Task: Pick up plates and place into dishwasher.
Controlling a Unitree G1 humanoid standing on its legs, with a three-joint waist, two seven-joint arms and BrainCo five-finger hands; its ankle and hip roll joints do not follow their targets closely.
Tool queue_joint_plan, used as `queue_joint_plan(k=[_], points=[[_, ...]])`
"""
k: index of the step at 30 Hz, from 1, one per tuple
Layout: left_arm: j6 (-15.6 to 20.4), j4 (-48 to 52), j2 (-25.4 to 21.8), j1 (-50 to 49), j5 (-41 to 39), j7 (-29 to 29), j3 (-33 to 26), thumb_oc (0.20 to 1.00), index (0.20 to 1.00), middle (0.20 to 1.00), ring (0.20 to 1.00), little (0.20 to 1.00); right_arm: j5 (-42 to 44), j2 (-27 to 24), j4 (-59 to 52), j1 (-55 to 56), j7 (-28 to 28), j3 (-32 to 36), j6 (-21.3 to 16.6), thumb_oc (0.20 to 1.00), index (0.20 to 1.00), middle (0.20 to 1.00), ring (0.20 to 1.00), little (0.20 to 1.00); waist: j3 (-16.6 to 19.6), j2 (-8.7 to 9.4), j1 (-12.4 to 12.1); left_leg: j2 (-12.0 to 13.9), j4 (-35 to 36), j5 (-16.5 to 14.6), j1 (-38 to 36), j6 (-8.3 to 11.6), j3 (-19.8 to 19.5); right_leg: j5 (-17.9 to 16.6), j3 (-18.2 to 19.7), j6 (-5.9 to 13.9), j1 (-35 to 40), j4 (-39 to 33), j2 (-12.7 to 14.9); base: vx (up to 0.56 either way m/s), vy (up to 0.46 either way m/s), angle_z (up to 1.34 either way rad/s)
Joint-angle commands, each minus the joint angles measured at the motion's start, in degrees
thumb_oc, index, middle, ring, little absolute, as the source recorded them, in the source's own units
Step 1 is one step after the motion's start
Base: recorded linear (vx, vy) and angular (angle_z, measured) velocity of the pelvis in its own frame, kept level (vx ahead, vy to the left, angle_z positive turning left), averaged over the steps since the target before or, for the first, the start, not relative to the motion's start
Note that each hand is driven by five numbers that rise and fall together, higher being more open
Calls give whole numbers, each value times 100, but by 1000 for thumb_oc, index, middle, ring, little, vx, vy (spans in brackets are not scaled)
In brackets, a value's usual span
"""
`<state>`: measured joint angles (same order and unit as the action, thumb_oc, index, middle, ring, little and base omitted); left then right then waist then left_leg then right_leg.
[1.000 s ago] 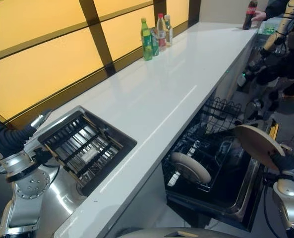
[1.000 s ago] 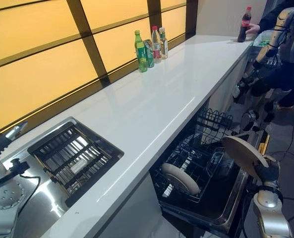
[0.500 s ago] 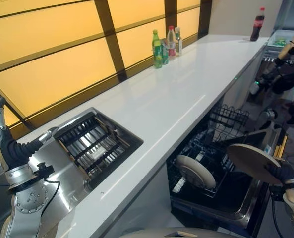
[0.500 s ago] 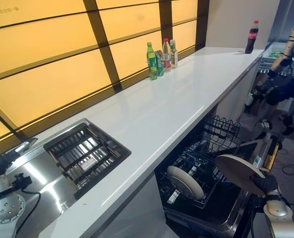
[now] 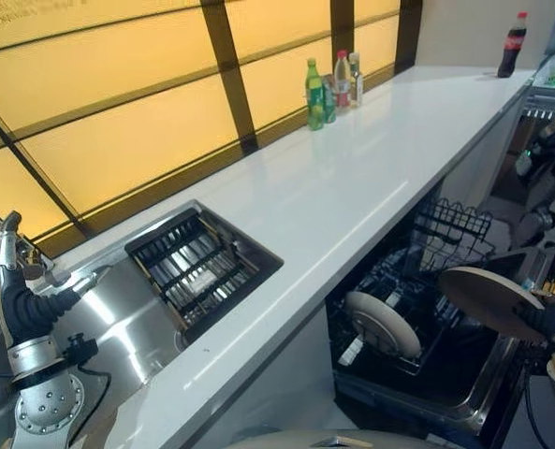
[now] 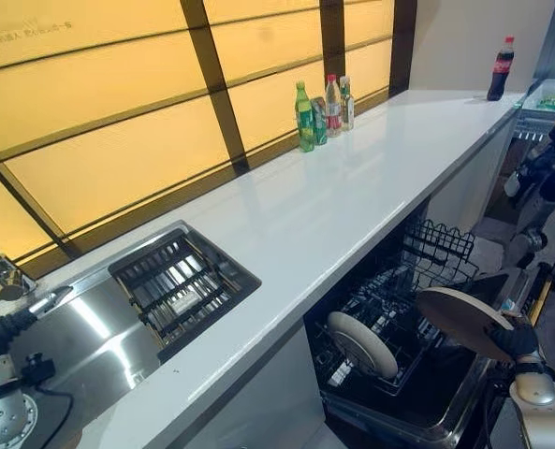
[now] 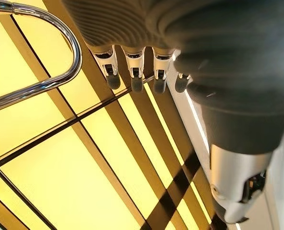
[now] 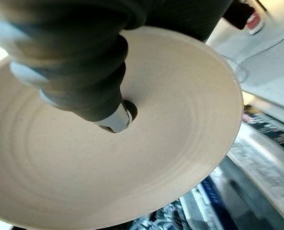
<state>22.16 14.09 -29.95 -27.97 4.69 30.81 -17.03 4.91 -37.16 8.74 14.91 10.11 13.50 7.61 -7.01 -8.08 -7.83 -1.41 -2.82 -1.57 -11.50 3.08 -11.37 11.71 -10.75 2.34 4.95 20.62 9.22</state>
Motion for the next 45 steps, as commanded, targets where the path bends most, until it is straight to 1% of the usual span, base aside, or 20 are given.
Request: queue_joint_plan(k=[1, 5, 8, 10, 12, 14, 16, 18, 20, 23, 25, 27, 30, 32, 35, 37, 38, 41, 43, 45], points=[[258, 92, -532, -119, -357, -162, -216, 1000, 1000, 1000, 1000, 1000, -141, 73, -616, -432, 356, 158, -447, 200, 200, 200, 200, 200, 353, 511, -231, -289, -249, -168, -19, -145, 57, -712, 62, 527, 972, -1310, 212, -97, -1, 6], [-30, 57, -631, 331, -500, -320, -216, 1000, 1000, 1000, 1000, 1000, 10, 73, -1006, -685, 510, 167, -349, 200, 200, 200, 200, 200, 436, 613, -206, -268, -146, -269, -125, -353, 62, -360, -45, 467, 849, -648, 172, -155, 34, 16], [-238, -64, -729, 866, -614, -281, -110, 1000, 1000, 1000, 1000, 1000, 189, 111, -1025, -1141, 755, 26, -466, 200, 200, 200, 200, 200, 241, 718, -92, -411, -90, -244, -102, -720, -5, -655, 47, 565, 60, 1010, 56, -292, 22, 7], [-217, -152, -708, 1161, -609, -252, -11, 1000, 1000, 1000, 1000, 1000, 201, 194, -879, -1412, 920, -91, -673, 200, 200, 200, 200, 200, 115, 832, -96, -513, -185, -236, -6, -842, -21, -830, 196, 580, -295, 1397, -19, -280, -60, 7], [-226, -195, -703, 1377, -603, -191, 94, 1000, 1000, 1000, 1000, 1000, 176, 252, -838, -1553, 1052, -110, -890, 200, 200, 200, 200, 200, 62, 939, -134, -597, -323, -247, 123, -889, -95, -998, 282, 524, -303, 1028, -110, -168, -159, -17], [-345, -190, -643, 1542, -602, -24, 155, 1000, 1000, 1000, 1000, 1000, 176, 381, -1065, -1633, 1164, -89, -1162, 200, 200, 200, 200, 200, 41, 1090, -216, -735, -574, -307, 347, -882, -211, -1221, 327, 451, -42, -92, -89, -110, -278, -13], [-407, -172, -557, 1648, -530, 106, 184, 1000, 1000, 1000, 1000, 1000, 179, 490, -1244, -1734, 1243, -31, -1342, 200, 200, 200, 200, 200, 43, 1138, -213, -749, -772, -346, 534, -782, -113, -1323, 535, 394, 154, -1102, -137, -90, -249, -39], [-527, -137, -560, 1834, -580, 177, 278, 1000, 1000, 1000, 1000, 1000, 209, 491, -1344, -1885, 1373, -29, -1370, 200, 200, 200, 200, 200, 30, 1159, -172, -690, -936, -442, 647, -660, 87, -1419, 817, 411, 268, -1794, -147, -36, -210, -34], [-552, -196, -572, 2113, -537, 342, 467, 1000, 1000, 1000, 1000, 1000, 315, 415, -1404, -2069, 1515, -130, -1337, 200, 200, 200, 200, 200, 2, 1193, -97, -627, -1054, -582, 700, -580, 260, -1730, 1096, 485, 245, -2310, -93, -2, -228, 14], [-670, -299, -635, 2498, -320, 705, 795, 1000, 1000, 1000, 1000, 1000, 407, 324, -1432, -2238, 1633, -368, -1255, 200, 200, 200, 200, 200, -29, 1234, 59, -556, -1124, -793, 683, -577, 398, -1994, 1432, 559, 53, -2475, -48, 65, -235, 33], [-751, -322, -698, 2575, -193, 811, 831, 1000, 1000, 1000, 1000, 1000, 509, 361, -1413, -2204, 1631, -438, -1230, 200, 200, 200, 200, 200, -53, 1265, 155, -508, -1282, -962, 703, -584, 438, -1882, 1587, 570, -109, -2214, -84, 186, -317, 9], [-805, -332, -653, 2460, -43, 885, 746, 1000, 1000, 1000, 1000, 1000, 679, 387, -1380, -2063, 1474, -440, -1174, 200, 200, 200, 200, 200, -45, 1296, 193, -412, -1576, -1087, 815, -509, 531, -1777, 1526, 510, -148, -2109, -138, 273, -371, 13], [-789, -170, -559, 2128, 11, 794, 493, 1000, 1000, 1000, 1000, 1000, 720, 387, -1390, -1853, 1339, -457, -1025, 200, 200, 200, 200, 200, -52, 1258, 180, -230, -1791, -1086, 951, -414, 513, -1604, 1292, 373, -221, -1944, -215, 325, -316, -4], [-812, -116, -643, 2025, -97, 681, 411, 1000, 1000, 1000, 1000, 1000, 736, 360, -1258, -1746, 1338, -456, -977, 200, 200, 200, 200, 200, -117, 1222, 155, -9, -1998, -1060, 1107, -373, 575, -1415, 1085, 251, -204, -1855, -269, 312, -290, 4], [-768, -171, -774, 2133, -212, 667, 489, 1000, 1000, 1000, 1000, 1000, 676, 283, -1022, -1797, 1664, -586, -1054, 200, 200, 200, 200, 200, -263, 1209, 141, 200, -2314, -856, 1509, -330, 649, -1263, 829, 113, -370, -1708, -306, 59, -266, 18], [-660, -261, -853, 2368, -186, 776, 640, 1000, 1000, 1000, 1000, 1000, 636, 197, -829, -2007, 2053, -714, -1131, 200, 200, 200, 200, 200, -484, 1149, 189, 356, -2646, -642, 1948, -296, 776, -1195, 605, -28, -754, -1490, -391, -196, -201, 36], [-670, -275, -915, 2525, -182, 916, 745, 1000, 1000, 1000, 1000, 1000, 583, 140, -693, -2185, 2317, -778, -1203, 200, 200, 200, 200, 200, -660, 1065, 248, 399, -2741, -472, 2141, -254, 846, -1177, 499, -112, -999, -1382, -459, -262, -95, 57], [-768, -410, -949, 2939, -173, 1289, 1011, 1000, 1000, 1000, 1000, 1000, 461, -61, -370, -2758, 2906, -902, -1008, 200, 200, 200, 200, 200, -900, 854, 455, 441, -2677, -202, 2401, -177, 1013, -1115, 352, -264, -1483, -1191, -548, -206, -6, 48], [-793, -490, -873, 3072, -144, 1483, 1118, 1000, 1000, 1000, 1000, 1000, 393, -178, -206, -2939, 3098, -920, -932, 200, 200, 200, 200, 200, -955, 732, 553, 439, -2565, -65, 2472, -123, 1029, -1073, 347, -317, -1696, -1094, -572, -111, 116, 14], [-820, -506, -703, 3086, -58, 1676, 1224, 1000, 1000, 1000, 1000, 1000, 229, -351, -23, -3058, 3309, -920, -652, 200, 200, 200, 200, 200, -1003, 554, 655, 365, -2416, 123, 2532, -65, 942, -1040, 473, -363, -1868, -1048, -627, -49, 178, -2]])
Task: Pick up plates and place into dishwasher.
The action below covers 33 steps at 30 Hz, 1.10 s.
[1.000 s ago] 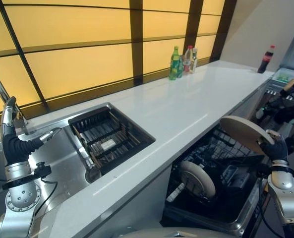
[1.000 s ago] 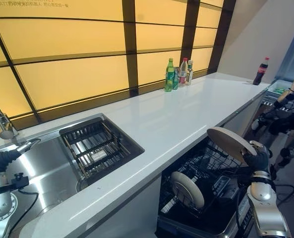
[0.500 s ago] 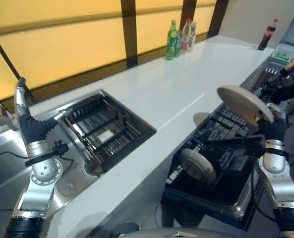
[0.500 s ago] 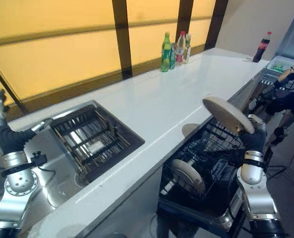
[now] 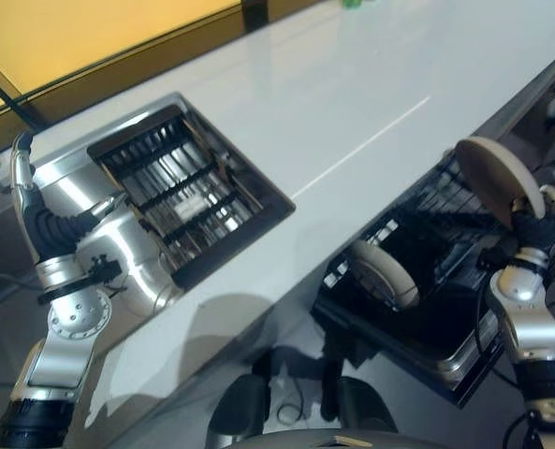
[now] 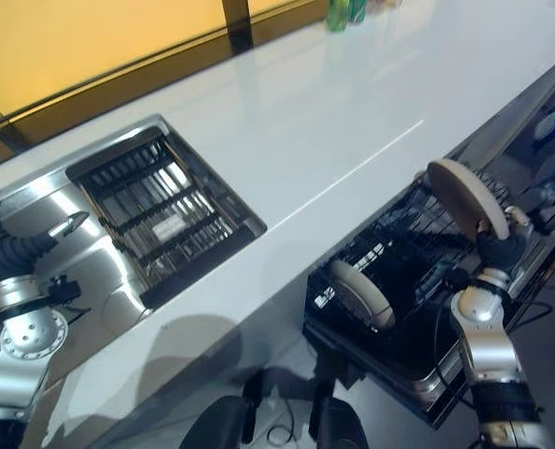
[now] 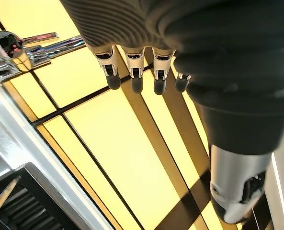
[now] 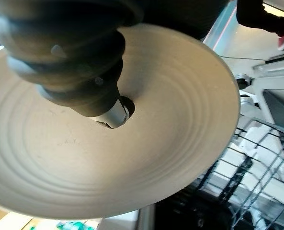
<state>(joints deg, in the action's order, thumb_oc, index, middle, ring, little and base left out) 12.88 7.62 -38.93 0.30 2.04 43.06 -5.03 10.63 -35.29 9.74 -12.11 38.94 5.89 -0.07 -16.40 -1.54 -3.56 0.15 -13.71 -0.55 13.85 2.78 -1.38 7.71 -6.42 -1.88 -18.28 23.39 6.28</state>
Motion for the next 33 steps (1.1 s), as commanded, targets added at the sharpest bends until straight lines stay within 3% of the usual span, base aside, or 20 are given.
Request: queue_joint_plan(k=[1, 4, 8, 14, 18, 27, 33], points=[[80, 183, 251, 250, 245, 524, 62, 1000, 1000, 1000, 1000, 1000, -320, -606, -84, -358, 450, -169, 190, 200, 200, 200, 200, 200, -100, -158, 259, 193, -1278, 69, 13, -20, -81, -636, 78, 57, 400, -1313, -327, -29, 149, -2], [62, 311, 365, 148, 268, 632, 46, 1000, 1000, 1000, 1000, 1000, -368, -721, -80, -197, 295, -105, 388, 200, 200, 200, 200, 200, -156, -260, 331, 174, -1193, 151, 69, 25, -82, -639, 155, 62, 308, -1323, -292, -24, 95, 21], [98, 363, 448, 88, 251, 737, 33, 1000, 1000, 1000, 1000, 1000, -215, -796, 107, -128, -418, -248, 529, 200, 200, 200, 200, 200, -250, -353, 372, 140, -1171, 213, 155, 70, -83, -645, 232, 77, 218, -1332, -224, 4, 101, -27], [-12, 413, 460, 107, 257, 763, 56, 1000, 1000, 1000, 1000, 1000, 99, -784, 230, -384, -1150, -589, -135, 200, 200, 200, 200, 200, -415, -365, 269, 88, -1321, 216, 293, 78, -152, -631, 206, 81, 224, -1259, -168, 12, 16, -9], [10, 304, 458, 130, 234, 807, 78, 1000, 1000, 1000, 1000, 1000, 75, -804, 242, -760, -1232, -691, -515, 200, 200, 200, 200, 200, -471, -358, 182, 62, -1416, 195, 367, 64, -196, -598, 141, 78, 234, -1210, -140, 13, 5, -1], [-53, 193, 279, 402, 136, 797, 184, 1000, 1000, 1000, 1000, 1000, 218, -803, 754, -1610, -1489, -1228, -18, 200, 200, 200, 200, 200, -721, -297, -51, -24, -1757, 225, 765, 31, -314, -589, -9, 72, 125, -1076, -115, 1, -32, 11], [-52, 108, 268, 556, 179, 952, 364, 1000, 1000, 1000, 1000, 1000, 368, -787, 1635, -1923, -1043, -1479, 19, 200, 200, 200, 200, 200, -980, -410, -131, -70, -1833, 302, 982, 2, -366, -596, -107, 28, -23, -1005, -122, -35, -21, 11]])
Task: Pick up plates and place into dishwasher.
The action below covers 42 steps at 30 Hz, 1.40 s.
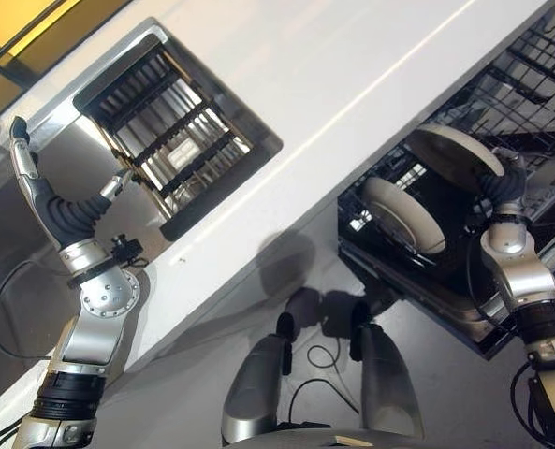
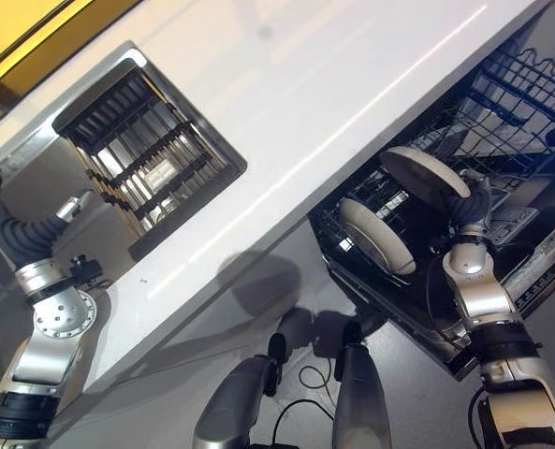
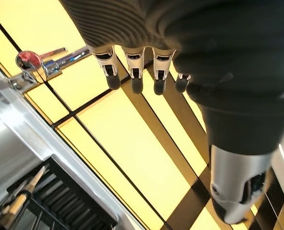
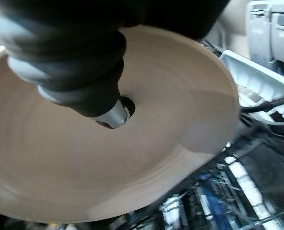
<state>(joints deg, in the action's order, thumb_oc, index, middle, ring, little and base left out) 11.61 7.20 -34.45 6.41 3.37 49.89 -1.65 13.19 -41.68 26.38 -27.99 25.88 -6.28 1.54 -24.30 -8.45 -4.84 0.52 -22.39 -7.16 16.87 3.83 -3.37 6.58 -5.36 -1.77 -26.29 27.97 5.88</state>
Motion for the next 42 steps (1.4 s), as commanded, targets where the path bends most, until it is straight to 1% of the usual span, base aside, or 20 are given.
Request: queue_joint_plan(k=[1, 4, 8, 9, 10, 12, 13, 14, 16, 19, 20, 21, 22, 25, 29, 33, 38, 42], points=[[84, 137, -181, -34, 46, 303, 55, 1000, 1000, 1000, 1000, 1000, 121, -158, 61, -401, 348, -280, -113, 200, 200, 200, 200, 200, -237, 250, -1, -119, -968, 978, 723, -107, -170, -487, -214, 7, 734, -1454, -85, -67, -5, -2], [111, 124, -181, 18, 46, 387, 131, 1000, 1000, 1000, 1000, 1000, 100, -195, 257, -501, 509, -317, -5, 200, 200, 200, 200, 200, -355, 174, 31, -132, -970, 1024, 807, -113, -158, -505, -198, -13, 619, -1423, -94, -63, -6, 1], [145, 166, -156, 58, 39, 427, 169, 1000, 1000, 1000, 1000, 1000, 155, -222, 565, -533, 550, -368, 158, 200, 200, 200, 200, 200, -425, 107, 77, -156, -927, 1049, 824, -130, -112, -522, -156, -36, 558, -1432, -90, -33, 6, 2], [144, 177, -153, 61, 42, 428, 172, 1000, 1000, 1000, 1000, 1000, 164, -222, 616, -520, 517, -363, 181, 200, 200, 200, 200, 200, -428, 102, 81, -160, -922, 1053, 821, -131, -104, -524, -151, -40, 560, -1437, -87, 0, 0, 0], [148, 213, -154, 56, 27, 408, 165, 1000, 1000, 1000, 1000, 1000, 179, -221, 734, -469, 409, -354, 317, 200, 200, 200, 200, 200, -435, 88, 93, -158, -924, 1068, 815, -128, -86, -526, -145, -50, 570, -1441, -81, 0, 0, 0], [121, 278, -146, 51, 23, 365, 155, 1000, 1000, 1000, 1000, 1000, 294, -219, 910, -426, 281, -381, 380, 200, 200, 200, 200, 200, -440, 68, 97, -149, -912, 1084, 794, -128, -59, -527, -148, -67, 605, -1458, -69, 0, 0, 0], [98, 314, -174, 46, 5, 326, 136, 1000, 1000, 1000, 1000, 1000, 368, -219, 1004, -402, 122, -388, 508, 200, 200, 200, 200, 200, -449, 63, 95, -139, -935, 1075, 773, -125, -49, -520, -147, -75, 635, -1451, -74, -6, -34, -2], [85, 332, -187, 39, -3, 313, 131, 1000, 1000, 1000, 1000, 1000, 421, -231, 1057, -381, 57, -395, 525, 200, 200, 200, 200, 200, -448, 58, 100, -130, -947, 1086, 765, -115, -41, -524, -150, -81, 653, -1452, -74, -1, -36, 0], [30, 380, -197, 27, 8, 287, 141, 1000, 1000, 1000, 1000, 1000, 592, -265, 1147, -342, -35, -388, 420, 200, 200, 200, 200, 200, -454, 41, 99, -113, -1010, 1045, 725, -105, -37, -497, -150, -94, 739, -1443, -81, 19, -34, -3], [39, 359, -196, 10, 9, 254, 143, 1000, 1000, 1000, 1000, 1000, 666, -272, 1159, -357, -71, -328, 322, 200, 200, 200, 200, 200, -397, 39, 122, -137, -977, 1104, 702, -99, -22, -541, -148, -99, 773, -1472, -46, 0, 0, 0], [28, 370, -186, 6, 19, 239, 148, 1000, 1000, 1000, 1000, 1000, 673, -272, 1142, -363, -68, -321, 297, 501, 501, 501, 501, 501, -392, 28, 123, -128, -982, 1083, 677, -95, -11, -532, -145, -99, 802, -1469, -43, 0, 0, 0], [26, 376, -183, 3, 20, 233, 149, 1000, 1000, 1000, 1000, 1000, 685, -270, 1133, -362, -56, -319, 273, 705, 705, 705, 705, 705, -382, 31, 127, -132, -965, 1091, 671, -94, -8, -538, -146, -97, 808, -1479, -34, 0, 0, 0], [14, 379, -170, 1, 18, 199, 146, 1000, 1000, 1000, 1000, 1000, 672, -260, 1069, -345, -29, -264, 259, 1000, 1000, 1000, 1000, 1000, -364, 21, 139, -132, -952, 1072, 625, -93, 4, -531, -137, -98, 851, -1478, -31, 0, 0, 0], [4, 370, -141, -21, 22, 165, 134, 1000, 1000, 1000, 1000, 1000, 634, -255, 896, -264, -30, -143, 262, 1000, 1000, 1000, 1000, 1000, -301, 17, 175, -132, -871, 1074, 546, -92, 35, -536, -124, -90, 914, -1504, -10, 0, 0, 0], [6, 389, -107, -119, 20, 107, 64, 1000, 1000, 1000, 1000, 1000, 549, -265, 426, -22, 22, 137, 188, 1000, 1000, 1000, 1000, 1000, -209, 39, 235, -123, -811, 1005, 418, -99, 84, -561, -104, -63, 1031, -1550, 31, 0, 0, 0], [-6, 373, -117, -204, -18, 61, -9, 1000, 1000, 1000, 1000, 1000, 453, -268, -72, 236, 95, 429, 218, 1000, 1000, 1000, 1000, 1000, -111, 73, 303, -119, -765, 925, 288, -103, 131, -602, -69, -33, 1167, -1627, 44, -13, 13, -2], [42, 354, -76, -431, -54, -59, -137, 1000, 1000, 1000, 1000, 1000, 186, -240, -861, 688, 84, 849, 315, 1000, 1000, 1000, 1000, 1000, 83, 154, 368, -107, -664, 792, 33, -123, 187, -649, -13, 21, 1453, -1791, 78, 6, 30, -7], [88, 368, -11, -669, -36, -214, -280, 1000, 1000, 1000, 1000, 1000, 50, -121, -1510, 1190, 75, 1214, 340, 1000, 1000, 1000, 1000, 1000, 266, 235, 412, -114, -666, 680, -145, -133, 222, -683, 37, 69, 1706, -1920, 99, 27, 34, -10]])
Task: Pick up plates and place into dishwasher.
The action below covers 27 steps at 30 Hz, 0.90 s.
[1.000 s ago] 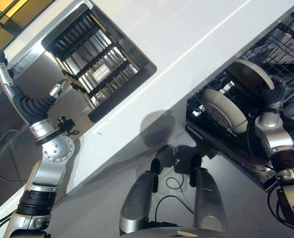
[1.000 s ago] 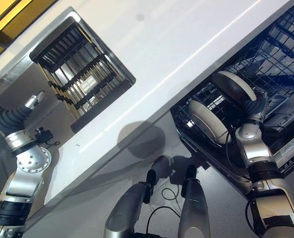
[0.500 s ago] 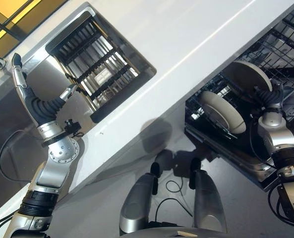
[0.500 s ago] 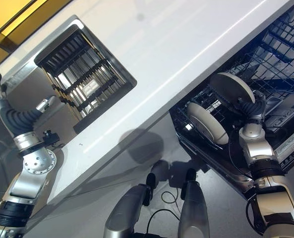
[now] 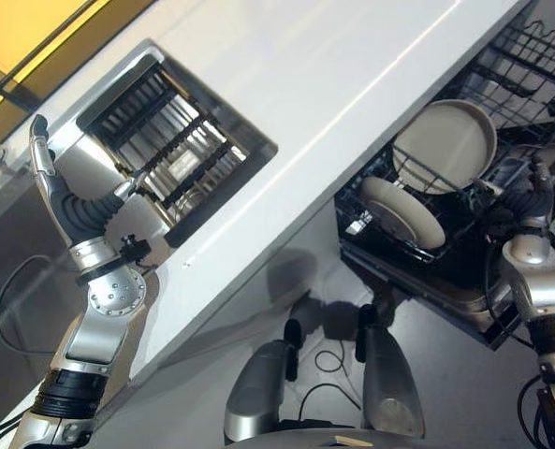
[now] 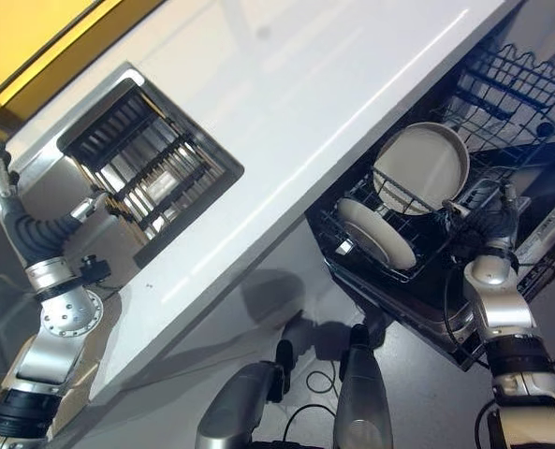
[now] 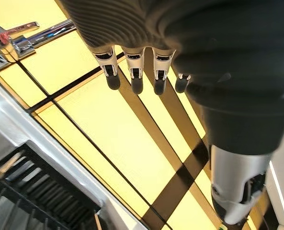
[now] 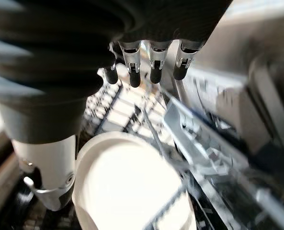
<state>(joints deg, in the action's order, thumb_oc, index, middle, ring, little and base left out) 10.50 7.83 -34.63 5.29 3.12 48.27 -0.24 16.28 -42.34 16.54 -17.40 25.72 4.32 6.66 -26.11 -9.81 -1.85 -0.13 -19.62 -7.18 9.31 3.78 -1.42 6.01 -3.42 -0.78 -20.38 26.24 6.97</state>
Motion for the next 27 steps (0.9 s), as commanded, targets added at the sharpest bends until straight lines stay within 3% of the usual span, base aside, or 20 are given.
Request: queue_joint_plan(k=[1, 9, 14, 21, 27], points=[[215, 299, 34, -608, 0, -89, -445, 1000, 1000, 1000, 1000, 1000, -256, -17, -634, 260, 82, 229, -181, 1000, 1000, 1000, 1000, 1000, 494, 386, 121, -57, -949, 650, 564, -133, 36, -637, -142, -20, 1178, -1785, -7, 48, 50, 2], [215, 275, 343, -966, 124, -326, -433, 1000, 1000, 1000, 1000, 1000, 88, 259, -965, 867, -15, 490, -224, 1000, 1000, 1000, 1000, 1000, 665, 377, 172, -249, -1683, 486, 556, -179, 137, -671, -48, -12, 1414, -1772, 72, 55, 79, -8], [209, 173, 512, -1005, 128, -102, -96, 1000, 1000, 1000, 1000, 1000, 588, 452, -867, 736, 58, 296, -594, 1000, 1000, 1000, 1000, 1000, 427, 174, 265, -467, -2520, 471, 996, -266, 239, -663, 138, -70, 1073, -1394, 76, -54, 173, -16], [173, 33, 470, -438, -2, 367, 279, 1000, 1000, 1000, 1000, 1000, 1104, 323, -286, -576, 19, -147, -1114, 1000, 1000, 1000, 1000, 1000, -77, -102, 201, -758, -2604, 528, 1525, -265, 231, -736, 243, -5, 377, -1180, 151, -191, 130, -5], [169, -64, 472, -130, -50, 650, 386, 1000, 1000, 1000, 1000, 1000, 1484, 308, 218, -1336, 428, -153, -1446, 1000, 1000, 1000, 1000, 1000, -361, -264, 186, -874, -2686, 659, 1922, -272, 231, -726, 217, 6, -262, -940, 187, -112, 84, 9]])
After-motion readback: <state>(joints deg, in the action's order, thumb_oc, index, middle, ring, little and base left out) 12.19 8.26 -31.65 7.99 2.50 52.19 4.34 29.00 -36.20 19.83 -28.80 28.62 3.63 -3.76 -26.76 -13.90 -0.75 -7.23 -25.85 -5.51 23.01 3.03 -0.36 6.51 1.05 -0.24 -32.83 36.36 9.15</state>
